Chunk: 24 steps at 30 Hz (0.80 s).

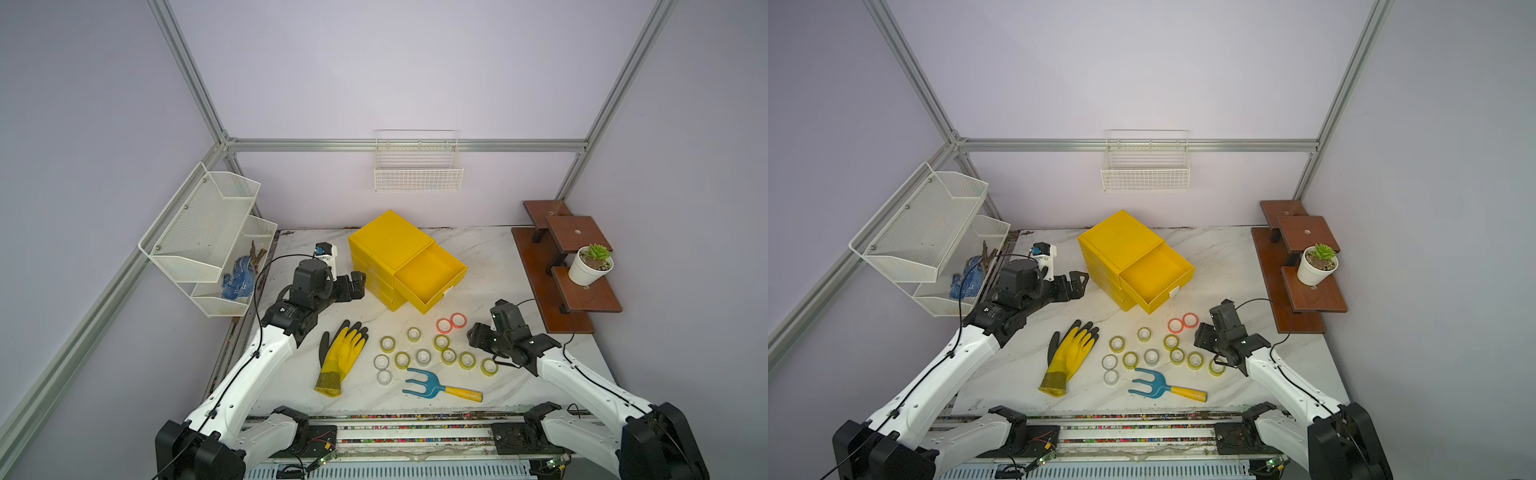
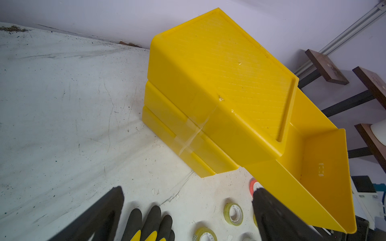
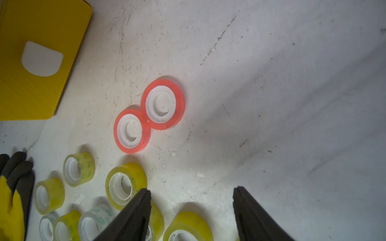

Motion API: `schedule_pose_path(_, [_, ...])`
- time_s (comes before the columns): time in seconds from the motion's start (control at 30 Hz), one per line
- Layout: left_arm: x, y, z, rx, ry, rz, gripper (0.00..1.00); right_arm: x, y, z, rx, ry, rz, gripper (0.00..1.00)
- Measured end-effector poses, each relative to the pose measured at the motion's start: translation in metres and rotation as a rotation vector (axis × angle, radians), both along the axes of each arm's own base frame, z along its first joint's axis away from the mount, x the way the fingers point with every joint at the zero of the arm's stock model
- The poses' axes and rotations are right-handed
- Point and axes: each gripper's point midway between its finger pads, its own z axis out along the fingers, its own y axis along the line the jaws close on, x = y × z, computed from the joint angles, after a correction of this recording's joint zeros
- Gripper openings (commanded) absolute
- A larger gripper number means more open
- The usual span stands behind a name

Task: Place the transparent tape into the drawer according to color
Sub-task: Move the tape to the center of the board.

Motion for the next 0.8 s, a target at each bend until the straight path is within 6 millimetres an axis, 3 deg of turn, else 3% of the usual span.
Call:
schedule_pose_path(0.2, [0.000, 0.001, -0.002, 0.003, 0.003, 0.004, 1.00, 0.041, 0.004, -0.009, -0.067, 0.026, -0.029, 0.68])
schedule_pose_path(0.27, [-0.001, 0.000, -0.004, 0.005, 0.006, 0.003, 1.00, 0.049, 0.005, -0.011, -0.077, 0.019, -0.036, 0.62])
schedule_pose_path(0.6, [-0.001, 0.000, -0.005, 0.007, 0.009, 0.002, 1.00, 0.064, -0.003, -0.036, -0.169, 0.053, -0.048, 0.58])
schedule_pose_path(0.8, [-0.001, 0.000, -0.005, 0.008, 0.009, 0.003, 1.00, 0.071, -0.008, -0.037, -0.207, 0.043, -0.065, 0.53])
